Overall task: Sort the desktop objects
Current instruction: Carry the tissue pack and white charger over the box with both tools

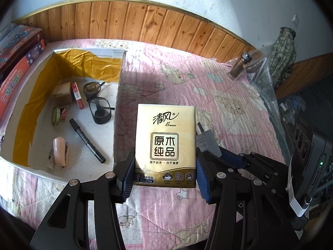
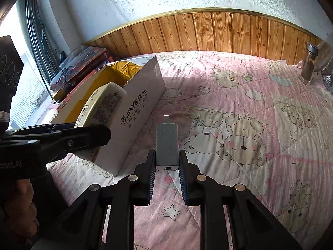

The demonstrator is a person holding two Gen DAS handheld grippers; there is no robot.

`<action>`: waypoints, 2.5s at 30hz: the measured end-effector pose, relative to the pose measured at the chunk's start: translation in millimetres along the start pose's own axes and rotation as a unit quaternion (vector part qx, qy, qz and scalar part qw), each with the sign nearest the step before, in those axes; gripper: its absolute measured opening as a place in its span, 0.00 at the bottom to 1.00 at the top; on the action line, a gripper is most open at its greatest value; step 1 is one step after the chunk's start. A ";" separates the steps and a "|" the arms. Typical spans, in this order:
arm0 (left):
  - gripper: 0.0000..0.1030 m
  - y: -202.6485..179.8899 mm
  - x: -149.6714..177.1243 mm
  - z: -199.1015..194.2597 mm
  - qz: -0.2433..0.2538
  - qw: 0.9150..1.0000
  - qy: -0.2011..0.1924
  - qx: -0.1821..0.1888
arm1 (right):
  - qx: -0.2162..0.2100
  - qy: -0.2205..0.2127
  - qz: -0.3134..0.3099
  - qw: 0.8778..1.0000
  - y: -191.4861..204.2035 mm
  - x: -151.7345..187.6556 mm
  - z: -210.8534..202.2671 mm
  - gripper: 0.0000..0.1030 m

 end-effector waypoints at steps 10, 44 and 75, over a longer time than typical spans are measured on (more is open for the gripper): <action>0.52 43.6 -6.9 -38.1 -0.037 0.999 -0.033 -0.009 | -0.014 -0.028 -0.038 0.999 40.3 -29.6 -24.8 0.22; 0.52 199.8 -55.5 -60.6 -0.114 0.991 -0.035 -0.068 | -0.023 -0.015 -0.170 0.985 128.0 -103.8 21.9 0.22; 0.52 229.7 -39.8 16.4 -0.043 0.986 0.136 -0.089 | 0.076 0.129 -0.348 0.925 147.4 -150.8 172.9 0.22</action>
Point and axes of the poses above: each gripper's, at about its wrist camera, not at the fingertips, and z roughly the way its jaws point, y to its left, x to its underside, the point moved 8 cm from there along z, roughly the way its jaws point, and after that the axes turned 12 degrees about x, right-handed, at the moved point
